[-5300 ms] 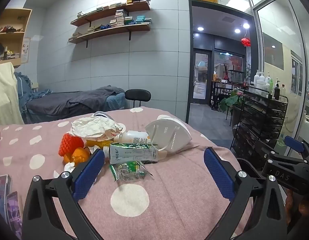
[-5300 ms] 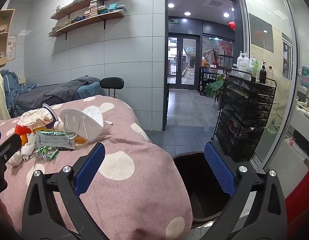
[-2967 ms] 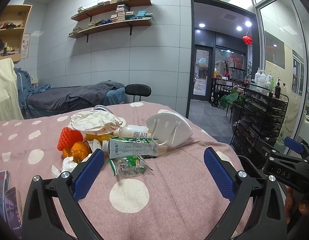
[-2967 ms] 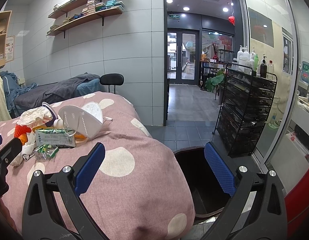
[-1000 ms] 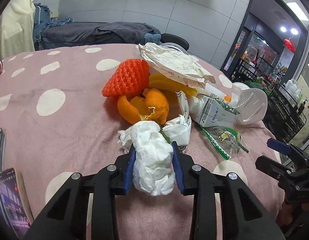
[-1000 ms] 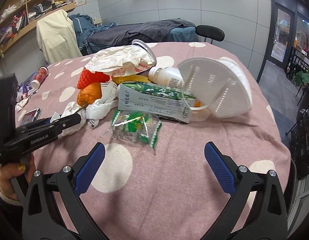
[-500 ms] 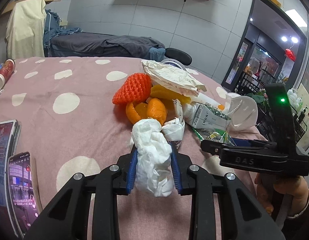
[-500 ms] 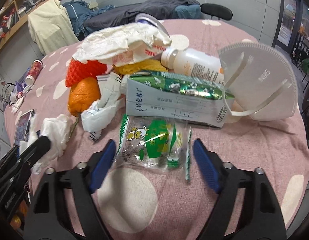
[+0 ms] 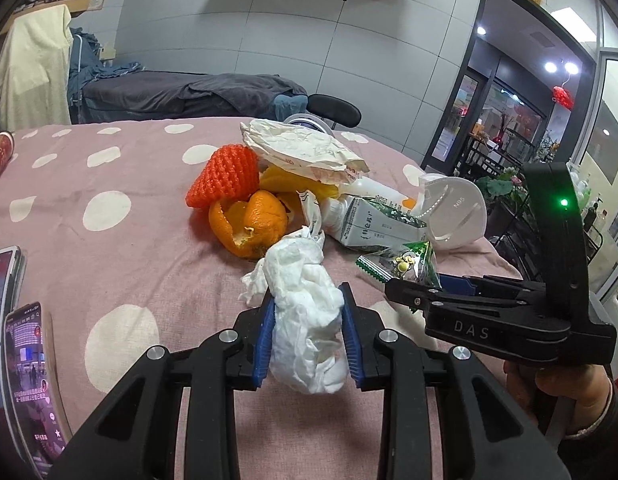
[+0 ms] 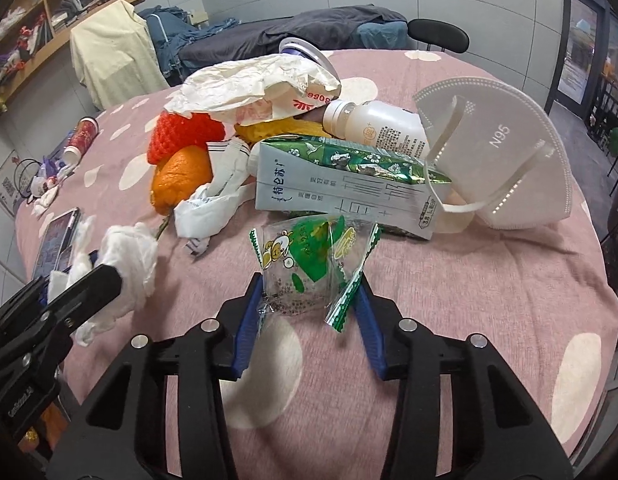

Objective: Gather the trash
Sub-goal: 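Carry both items to the black bin and open both tools to drop them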

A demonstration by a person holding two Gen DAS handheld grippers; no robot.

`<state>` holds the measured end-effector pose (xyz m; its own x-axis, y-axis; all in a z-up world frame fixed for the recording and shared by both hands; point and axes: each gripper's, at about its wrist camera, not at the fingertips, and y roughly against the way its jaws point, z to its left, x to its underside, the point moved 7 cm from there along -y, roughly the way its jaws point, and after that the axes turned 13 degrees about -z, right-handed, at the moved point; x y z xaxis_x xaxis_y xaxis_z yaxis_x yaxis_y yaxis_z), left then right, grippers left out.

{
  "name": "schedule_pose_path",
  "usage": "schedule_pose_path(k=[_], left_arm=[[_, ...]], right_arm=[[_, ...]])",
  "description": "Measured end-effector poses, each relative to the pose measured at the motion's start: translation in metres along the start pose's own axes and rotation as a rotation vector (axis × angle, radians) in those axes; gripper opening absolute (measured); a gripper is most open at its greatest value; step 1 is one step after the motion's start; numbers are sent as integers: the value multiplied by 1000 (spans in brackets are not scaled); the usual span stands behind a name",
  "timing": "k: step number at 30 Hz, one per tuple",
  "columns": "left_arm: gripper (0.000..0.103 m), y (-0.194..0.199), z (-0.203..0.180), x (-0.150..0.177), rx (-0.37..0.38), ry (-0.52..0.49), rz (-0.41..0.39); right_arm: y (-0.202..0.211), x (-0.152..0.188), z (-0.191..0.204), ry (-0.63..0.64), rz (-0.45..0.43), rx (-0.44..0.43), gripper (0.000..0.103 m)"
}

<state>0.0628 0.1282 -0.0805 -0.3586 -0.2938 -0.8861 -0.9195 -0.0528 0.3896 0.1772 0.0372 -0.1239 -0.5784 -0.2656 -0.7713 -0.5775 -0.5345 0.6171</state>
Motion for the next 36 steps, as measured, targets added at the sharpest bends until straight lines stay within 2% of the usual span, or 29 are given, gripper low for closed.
schedule_pose_path(k=[7, 15, 21, 27, 32, 36], left_arm=[[30, 2, -20, -1, 40, -21, -10], [30, -3, -55, 0, 111, -73, -9], [30, -12, -94, 0, 207, -117, -1], [30, -22, -146, 5, 336, -183, 23], [30, -32, -187, 10, 426, -243, 42], [30, -38, -219, 16, 488, -286, 58]], right_arm=[[32, 8, -13, -21, -63, -15, 41], [80, 5, -49, -58, -169, 51, 41], [116, 11, -113, -169, -225, 176, 41], [147, 31, -182, -283, -248, 328, 41], [160, 55, -239, -380, -232, 456, 41], [157, 86, -292, -465, -174, 566, 41]])
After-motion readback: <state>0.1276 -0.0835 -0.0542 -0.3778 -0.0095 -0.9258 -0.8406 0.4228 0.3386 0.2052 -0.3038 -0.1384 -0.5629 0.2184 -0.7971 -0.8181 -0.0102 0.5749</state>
